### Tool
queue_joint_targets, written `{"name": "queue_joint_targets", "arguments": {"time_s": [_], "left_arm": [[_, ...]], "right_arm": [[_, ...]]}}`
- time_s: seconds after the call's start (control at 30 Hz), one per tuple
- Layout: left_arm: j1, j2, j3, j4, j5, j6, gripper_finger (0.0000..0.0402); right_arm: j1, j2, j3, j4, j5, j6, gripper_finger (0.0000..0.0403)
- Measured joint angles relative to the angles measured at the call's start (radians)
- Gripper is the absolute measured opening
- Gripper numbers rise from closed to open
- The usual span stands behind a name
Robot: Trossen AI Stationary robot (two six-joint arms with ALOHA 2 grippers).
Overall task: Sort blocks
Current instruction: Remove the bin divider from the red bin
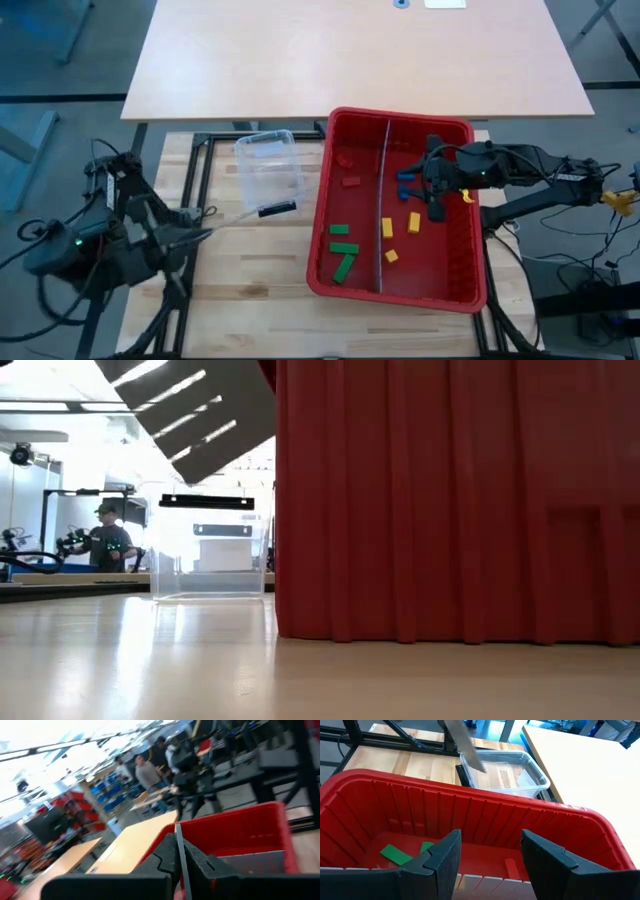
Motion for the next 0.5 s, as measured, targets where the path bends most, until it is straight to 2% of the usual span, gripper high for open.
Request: {"name": "queue_joint_targets", "arguments": {"time_s": [0.27,0.5], "left_arm": [[-0.033,0.066,0.112,-0.003,0.0,0.049,0.0],[-0.089,0.083,0.124,-0.009,-0.003,-0.042,0.0]], "right_arm": [[-0.001,0.0,0.0,0.002,0.0,0.006,0.0185],[-0.001,0.0,0.0,0.002,0.0,0.013,0.0185]]}}
